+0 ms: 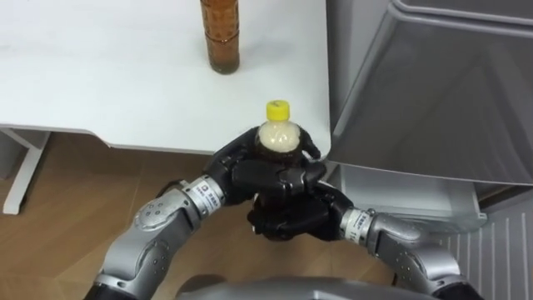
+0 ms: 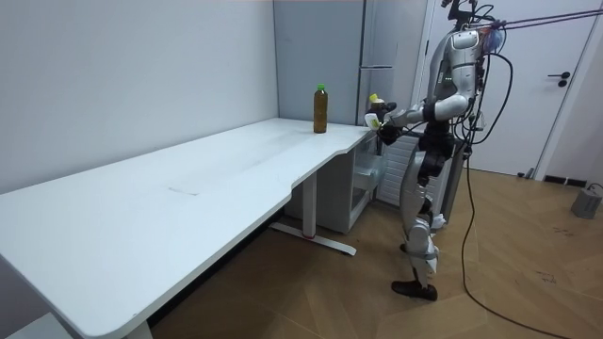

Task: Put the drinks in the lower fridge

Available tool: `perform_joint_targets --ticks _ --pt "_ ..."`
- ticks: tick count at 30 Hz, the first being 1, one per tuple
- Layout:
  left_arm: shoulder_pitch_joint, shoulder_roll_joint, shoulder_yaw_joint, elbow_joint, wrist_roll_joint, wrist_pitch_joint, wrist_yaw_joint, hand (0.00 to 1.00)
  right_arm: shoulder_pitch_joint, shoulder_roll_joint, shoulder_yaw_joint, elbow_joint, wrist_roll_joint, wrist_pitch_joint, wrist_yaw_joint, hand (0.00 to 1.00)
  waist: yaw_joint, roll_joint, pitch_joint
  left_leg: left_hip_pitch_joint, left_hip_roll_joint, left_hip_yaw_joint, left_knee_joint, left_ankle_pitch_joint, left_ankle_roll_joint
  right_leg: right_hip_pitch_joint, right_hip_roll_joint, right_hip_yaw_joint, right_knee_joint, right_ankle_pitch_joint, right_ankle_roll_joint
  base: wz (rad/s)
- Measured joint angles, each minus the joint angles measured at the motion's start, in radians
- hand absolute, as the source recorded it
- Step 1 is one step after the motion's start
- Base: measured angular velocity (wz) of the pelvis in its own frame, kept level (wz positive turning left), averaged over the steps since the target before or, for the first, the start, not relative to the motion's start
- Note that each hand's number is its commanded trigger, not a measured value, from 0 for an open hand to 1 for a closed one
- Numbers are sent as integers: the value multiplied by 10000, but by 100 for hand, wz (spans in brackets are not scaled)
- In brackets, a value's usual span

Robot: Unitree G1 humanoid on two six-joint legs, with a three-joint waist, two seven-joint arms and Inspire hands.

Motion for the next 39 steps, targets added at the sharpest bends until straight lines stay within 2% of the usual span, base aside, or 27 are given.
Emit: perform_joint_targets --ticks 2,17,23,27,29,33,36,37,39 --pt "-1 -71 3 0 -4 -29 0 0 0 79 6 0 0 -1 -118 100 -68 11 3 2 1 1 -4 0 0 0 0 4 0 0 1 0" --pt "-74 -5 48 -193 425 -110 21 0 0 76 105 -4 354 -22 -141 100 -80 79 13 97 -2 3 -36 2 0 75 2 4 -1 0 0 0" --pt "-78 1 264 -978 456 -230 38 0 6 -93 -2 -571 750 -75 64 100 -73 101 0 100 -5 6 -53 1 0 58 10 49 -16 0 0 0" --pt "-78 92 413 -1582 457 -294 39 0 7 -119 -21 -677 1105 -359 396 100 -91 137 0 87 2 -25 -49 1 0 59 21 41 -27 0 0 0" --pt "-97 93 596 -1917 455 -329 39 0 6 -134 -23 -694 1126 -361 418 100 -81 147 5 88 1 -40 -44 1 0 69 19 28 -30 0 0 0" --pt "-236 66 1103 -2981 444 -768 55 0 82 -238 -72 -682 1124 -350 427 100 -35 155 15 185 -4 -49 -54 1 0 187 14 6 -37 0 1 0" --pt "-665 -14 1387 -3594 426 -1146 104 0 245 -264 -109 -675 1124 -343 428 100 44 203 48 272 -4 -48 -80 1 0 259 15 6 -40 0 1 -1" --pt "-801 -61 1452 -3716 425 -1228 127 0 337 -267 -123 -677 1124 -342 429 100 140 244 69 363 -6 -40 -189 1 0 306 17 23 -40 -1 2 -5" --pt "-859 -124 1542 -3994 427 -1286 133 0 439 -276 -132 -678 1106 -333 435 100 181 274 54 434 -6 -41 -242 1 0 329 21 35 -39 -2 4 -7"
